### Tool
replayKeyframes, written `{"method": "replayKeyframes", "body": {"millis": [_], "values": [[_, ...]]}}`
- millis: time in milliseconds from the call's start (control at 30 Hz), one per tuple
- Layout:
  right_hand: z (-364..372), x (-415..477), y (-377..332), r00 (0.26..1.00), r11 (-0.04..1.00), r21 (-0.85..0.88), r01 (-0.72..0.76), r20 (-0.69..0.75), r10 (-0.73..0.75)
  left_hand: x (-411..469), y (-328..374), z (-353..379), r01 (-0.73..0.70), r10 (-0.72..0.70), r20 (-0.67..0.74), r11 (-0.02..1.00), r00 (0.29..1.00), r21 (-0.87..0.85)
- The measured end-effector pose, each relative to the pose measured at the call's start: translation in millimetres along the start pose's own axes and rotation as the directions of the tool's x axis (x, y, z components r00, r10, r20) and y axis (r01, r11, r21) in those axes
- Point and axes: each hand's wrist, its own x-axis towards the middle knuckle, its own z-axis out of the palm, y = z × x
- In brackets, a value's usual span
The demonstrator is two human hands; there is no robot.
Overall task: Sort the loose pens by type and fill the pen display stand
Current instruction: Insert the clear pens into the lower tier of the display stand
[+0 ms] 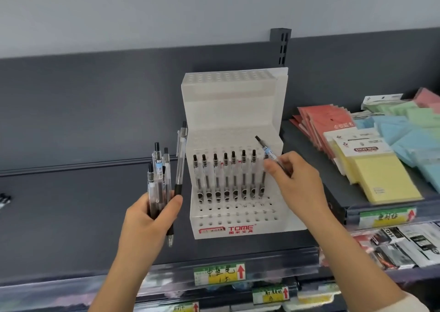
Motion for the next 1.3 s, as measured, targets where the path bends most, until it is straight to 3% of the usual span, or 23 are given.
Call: {"method": "replayKeyframes", "body": {"millis": [167,300,400,500,700,933,1300], "values": [[-10.5,-0.1,-6.7,0.998,0.968,0.245,-0.049,-0.018,0.055,3.7,0.1,2.6,0.007,-0.007,0.028,1.000,1.000,-0.005],[-15.9,-3.8,-11.8,0.994,0.875,0.472,-0.108,0.031,0.106,7.8,-1.1,1.8,-0.005,0.005,0.047,1.000,0.999,0.002],[-16.6,-6.4,-11.8,0.991,0.827,0.547,-0.129,0.038,0.129,10.8,-1.6,1.1,-0.012,0.012,0.053,1.000,0.998,0.001],[-17.0,-4.1,-10.1,0.980,0.820,0.560,-0.119,-0.067,0.188,12.1,-1.3,1.6,-0.008,0.008,0.065,1.000,0.998,-0.003],[-19.5,1.2,-11.6,0.969,0.909,0.414,0.049,-0.240,0.057,12.4,-2.6,-0.6,-0.010,0.010,0.083,1.000,0.997,-0.006],[-7.8,-1.2,-2.1,0.974,0.985,0.145,0.089,-0.221,-0.056,11.2,-3.7,-3.2,-0.001,0.003,0.077,1.000,0.997,-0.016],[-7.1,1.7,0.1,0.974,0.990,0.114,0.080,-0.219,-0.054,10.2,-5.7,-0.7,0.005,-0.003,0.087,1.000,0.996,-0.026]]}}
